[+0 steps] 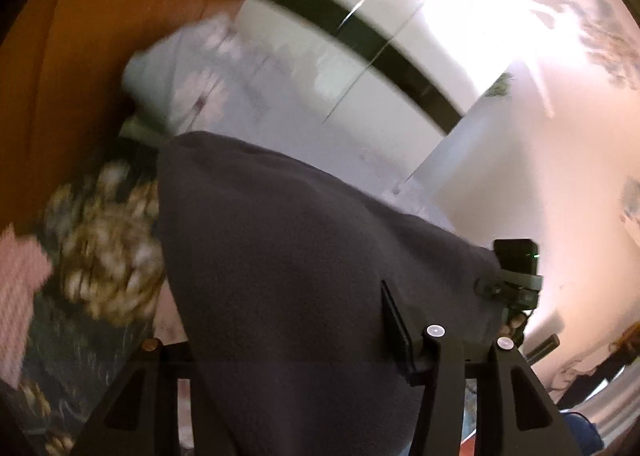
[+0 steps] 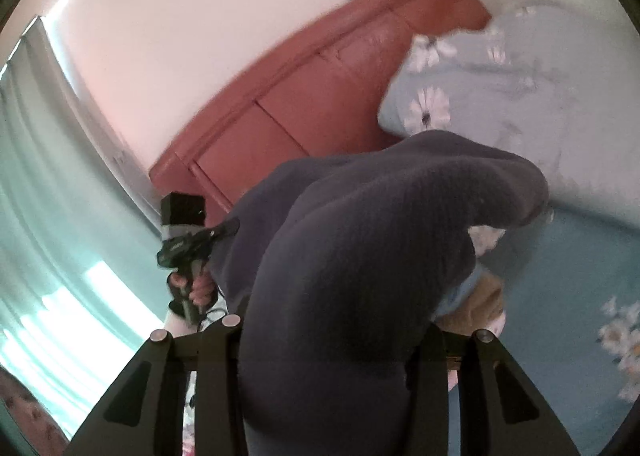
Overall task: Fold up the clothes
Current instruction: 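Carry the jacket bundle with both grippers toward the folded clothes stack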
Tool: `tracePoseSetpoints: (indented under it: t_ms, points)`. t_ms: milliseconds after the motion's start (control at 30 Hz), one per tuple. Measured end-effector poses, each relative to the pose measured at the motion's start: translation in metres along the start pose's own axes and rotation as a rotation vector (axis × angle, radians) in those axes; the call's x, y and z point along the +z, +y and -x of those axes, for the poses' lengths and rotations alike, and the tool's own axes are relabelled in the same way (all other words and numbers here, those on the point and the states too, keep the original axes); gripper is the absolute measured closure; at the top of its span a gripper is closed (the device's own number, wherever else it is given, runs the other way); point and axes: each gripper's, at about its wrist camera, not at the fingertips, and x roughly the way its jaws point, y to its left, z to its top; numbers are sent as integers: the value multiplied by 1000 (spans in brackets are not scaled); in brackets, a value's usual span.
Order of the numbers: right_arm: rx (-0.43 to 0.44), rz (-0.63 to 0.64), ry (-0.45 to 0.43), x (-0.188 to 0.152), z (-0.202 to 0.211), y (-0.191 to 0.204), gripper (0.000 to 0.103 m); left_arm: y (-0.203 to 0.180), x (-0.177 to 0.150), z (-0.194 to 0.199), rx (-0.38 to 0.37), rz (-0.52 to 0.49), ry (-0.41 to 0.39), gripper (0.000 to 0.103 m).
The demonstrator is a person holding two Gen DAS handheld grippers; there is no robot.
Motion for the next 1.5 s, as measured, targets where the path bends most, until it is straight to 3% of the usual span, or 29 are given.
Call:
tracePoseSetpoints:
  t_ms: [100,167,300,433,600,733,1033,1267,1500]
  points:
    - [-10,-69,40,-20,-19,-35,60,32,-24,-22,-9,39,40,44]
    - [-19,-112,49,-30,-25,-55,59,41,-30,-27,-46,55,18,43]
    - [11,-202,53,-43,-31,-89,57,49,-34,-34,-78,73,-4,40]
    - [41,-231,68,-53,-35,-99,55,49,-31,-38,-73,101,-1,38]
    - [64,-224,99,-56,-38,-98,49,31,-43,-20,-22,93,14,35]
    - [33,-202,114,-61,-33,-91,42,25,-48,-7,24,102,7,34]
    - [9,-208,101,-62,-22,-91,40,40,-55,26,45,225,-101,33]
    - [-26,-179,73,-60,-9,-86,38,30,-63,45,99,222,-160,32]
    - [-88,-174,43,-68,21,-85,38,-18,-72,63,273,134,-229,32]
